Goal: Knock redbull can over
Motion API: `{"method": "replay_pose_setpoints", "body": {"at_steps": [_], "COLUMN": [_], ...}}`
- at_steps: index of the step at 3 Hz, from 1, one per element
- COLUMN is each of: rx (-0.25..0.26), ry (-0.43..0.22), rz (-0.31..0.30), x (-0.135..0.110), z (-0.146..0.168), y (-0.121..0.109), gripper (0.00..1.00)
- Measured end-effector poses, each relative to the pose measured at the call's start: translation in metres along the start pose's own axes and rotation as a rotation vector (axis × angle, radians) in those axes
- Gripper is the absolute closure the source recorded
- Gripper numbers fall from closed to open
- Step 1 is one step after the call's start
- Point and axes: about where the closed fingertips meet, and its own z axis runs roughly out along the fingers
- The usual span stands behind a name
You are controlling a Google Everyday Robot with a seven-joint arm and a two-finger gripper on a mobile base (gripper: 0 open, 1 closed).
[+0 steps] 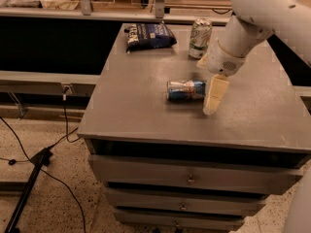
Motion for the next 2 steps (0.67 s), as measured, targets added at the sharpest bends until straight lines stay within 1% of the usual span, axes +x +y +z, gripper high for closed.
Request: {"method": "replay_pose_setpoints", "body": {"at_steps": [1,2], "rx": [0.033,0.035], "ry": [-0.120,-0.135], "rz": [-0.014,-0.017], "x": [0.0248,0.0302], "z": [-0.0003,-0.0017], "y": [-0.0053,-0.0035], "gripper": [0.00,0.00]}}
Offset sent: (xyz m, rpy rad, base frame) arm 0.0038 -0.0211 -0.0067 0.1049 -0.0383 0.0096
